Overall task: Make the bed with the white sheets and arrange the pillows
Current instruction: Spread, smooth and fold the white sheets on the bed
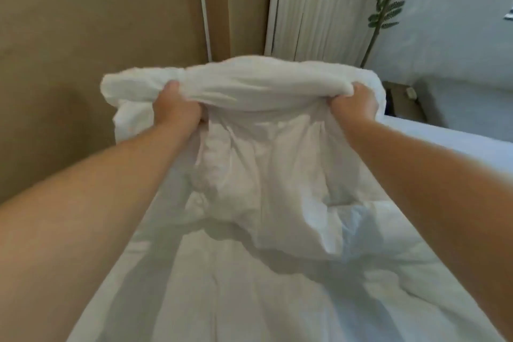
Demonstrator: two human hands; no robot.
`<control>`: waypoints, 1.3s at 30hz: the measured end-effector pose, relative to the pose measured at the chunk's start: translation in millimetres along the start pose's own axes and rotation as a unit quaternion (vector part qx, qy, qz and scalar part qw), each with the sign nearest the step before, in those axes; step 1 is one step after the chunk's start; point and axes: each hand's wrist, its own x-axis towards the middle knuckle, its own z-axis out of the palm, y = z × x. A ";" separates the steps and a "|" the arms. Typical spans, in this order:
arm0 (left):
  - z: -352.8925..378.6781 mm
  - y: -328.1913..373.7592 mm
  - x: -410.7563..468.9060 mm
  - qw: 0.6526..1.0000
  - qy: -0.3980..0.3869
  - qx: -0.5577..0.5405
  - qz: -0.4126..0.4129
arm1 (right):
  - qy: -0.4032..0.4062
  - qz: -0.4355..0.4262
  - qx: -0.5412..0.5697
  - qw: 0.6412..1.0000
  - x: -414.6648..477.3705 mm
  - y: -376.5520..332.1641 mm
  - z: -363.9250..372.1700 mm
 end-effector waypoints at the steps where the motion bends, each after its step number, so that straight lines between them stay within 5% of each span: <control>1: -1.3 32.2 15.0 0.995 -0.048 -0.087 0.030 | 0.005 -0.023 0.041 0.999 15.0 -19.0 -12.4; 3: 6.4 75.6 30.7 0.979 -0.179 -0.072 0.059 | -0.075 -0.041 0.085 0.993 30.5 -36.6 -26.3; 5: 23.0 77.8 22.5 0.962 -0.251 0.095 0.055 | -0.181 -0.037 -0.047 0.982 28.1 -25.4 -20.7; 8: 63.7 11.6 -32.1 0.904 -0.350 0.245 -0.001 | -0.276 -0.010 -0.224 0.935 -8.7 40.1 15.0; 11: 89.6 -81.8 -102.5 0.867 -0.369 0.332 -0.047 | -0.351 0.017 -0.309 0.884 -69.4 122.3 59.2; 15: 105.9 -138.2 -132.0 0.862 -0.319 0.393 0.034 | -0.318 -0.012 -0.404 0.858 -93.0 157.4 85.4; 24: 40.6 -147.5 -199.8 0.807 -0.436 0.397 0.036 | -0.325 -0.073 -0.404 0.852 -166.5 152.1 36.0; 30: -17.9 -150.6 -272.4 0.788 -0.473 0.392 0.030 | -0.376 -0.092 -0.425 0.818 -294.1 167.7 -22.4; 39: -95.7 -183.8 -390.6 0.762 -0.467 0.430 0.128 | -0.373 -0.111 -0.412 0.824 -457.7 208.9 -96.8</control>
